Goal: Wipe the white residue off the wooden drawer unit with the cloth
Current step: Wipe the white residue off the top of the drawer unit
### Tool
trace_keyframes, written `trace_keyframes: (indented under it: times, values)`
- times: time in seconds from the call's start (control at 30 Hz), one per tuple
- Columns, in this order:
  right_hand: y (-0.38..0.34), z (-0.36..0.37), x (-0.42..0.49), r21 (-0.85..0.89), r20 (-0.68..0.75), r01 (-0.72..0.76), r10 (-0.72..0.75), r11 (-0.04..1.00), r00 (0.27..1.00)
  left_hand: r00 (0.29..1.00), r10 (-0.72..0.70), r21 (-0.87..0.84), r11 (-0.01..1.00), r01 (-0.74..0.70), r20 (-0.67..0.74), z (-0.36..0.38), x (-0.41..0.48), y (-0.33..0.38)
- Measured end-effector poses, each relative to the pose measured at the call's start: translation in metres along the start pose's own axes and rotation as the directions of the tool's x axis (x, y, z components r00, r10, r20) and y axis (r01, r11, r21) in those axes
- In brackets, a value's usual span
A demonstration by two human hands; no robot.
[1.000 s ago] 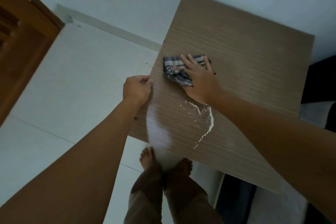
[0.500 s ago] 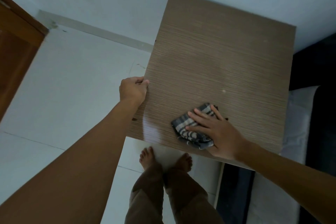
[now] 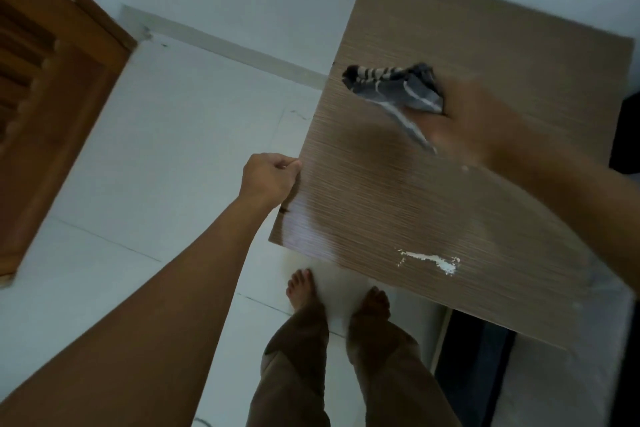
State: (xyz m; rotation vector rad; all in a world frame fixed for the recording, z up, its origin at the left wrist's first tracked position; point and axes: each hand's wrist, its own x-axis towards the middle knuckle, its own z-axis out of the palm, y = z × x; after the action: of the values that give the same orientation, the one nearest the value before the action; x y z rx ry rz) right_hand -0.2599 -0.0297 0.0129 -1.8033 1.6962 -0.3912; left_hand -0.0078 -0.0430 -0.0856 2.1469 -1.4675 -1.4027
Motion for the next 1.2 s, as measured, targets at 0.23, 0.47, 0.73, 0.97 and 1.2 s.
trace_keyframes:
  times: [0.23, 0.47, 0.73, 0.97, 1.2]
  values:
    - [0.040, 0.090, 0.073, -0.432, 0.082, 0.058, -0.025, 0.900, 0.996, 0.985, -0.165, -0.235, 0.956, 0.173, 0.053, -0.008, -0.005, -0.014]
    - [0.013, 0.144, 0.044, -0.445, 0.189, 0.399, -0.351, 0.802, 0.917, 0.930, -0.340, -0.498, 0.787, 0.364, 0.142, -0.022, -0.017, -0.019]
    - [0.011, 0.156, -0.017, -0.322, 0.432, 0.723, -0.585, 0.611, 0.687, 0.938, -0.342, -0.361, 0.868, 0.340, 0.061, -0.022, -0.015, -0.020]
    - [0.044, 0.128, -0.075, -0.197, 0.518, 0.803, -0.636, 0.563, 0.573, 1.000, 0.007, 0.150, 0.989, -0.005, -0.014, 0.004, -0.021, -0.014]
    - [0.071, 0.082, -0.113, -0.086, 0.455, 0.614, -0.518, 0.785, 0.725, 0.985, 0.148, 0.416, 0.893, -0.171, 0.086, 0.039, -0.035, -0.001]
